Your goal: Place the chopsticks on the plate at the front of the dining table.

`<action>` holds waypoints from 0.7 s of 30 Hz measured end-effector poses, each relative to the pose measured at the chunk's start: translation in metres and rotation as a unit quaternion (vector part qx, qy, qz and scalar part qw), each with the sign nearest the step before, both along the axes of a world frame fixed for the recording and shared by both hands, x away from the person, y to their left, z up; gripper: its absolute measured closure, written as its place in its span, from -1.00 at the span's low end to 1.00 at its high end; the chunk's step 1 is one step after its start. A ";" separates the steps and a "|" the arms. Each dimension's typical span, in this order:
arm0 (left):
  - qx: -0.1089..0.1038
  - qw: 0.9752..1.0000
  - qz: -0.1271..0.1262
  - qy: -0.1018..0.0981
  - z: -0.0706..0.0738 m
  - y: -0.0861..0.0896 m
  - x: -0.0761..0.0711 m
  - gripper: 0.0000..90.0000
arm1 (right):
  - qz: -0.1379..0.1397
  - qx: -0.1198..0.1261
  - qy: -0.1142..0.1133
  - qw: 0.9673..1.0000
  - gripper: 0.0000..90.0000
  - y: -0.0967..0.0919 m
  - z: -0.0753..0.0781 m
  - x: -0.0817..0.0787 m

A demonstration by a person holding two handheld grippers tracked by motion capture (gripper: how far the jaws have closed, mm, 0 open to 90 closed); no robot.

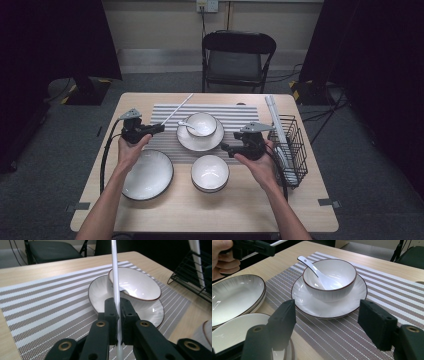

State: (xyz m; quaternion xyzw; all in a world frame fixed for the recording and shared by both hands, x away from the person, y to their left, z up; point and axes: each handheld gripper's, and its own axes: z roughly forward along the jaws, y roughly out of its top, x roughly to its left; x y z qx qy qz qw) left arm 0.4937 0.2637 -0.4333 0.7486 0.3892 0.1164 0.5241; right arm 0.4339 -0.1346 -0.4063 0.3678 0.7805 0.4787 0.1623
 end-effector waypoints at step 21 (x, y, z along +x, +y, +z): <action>0.027 0.999 0.011 0.046 -0.027 -0.016 0.013 0.91 | -0.001 0.006 -0.006 1.000 -0.33 -0.005 0.006 -0.003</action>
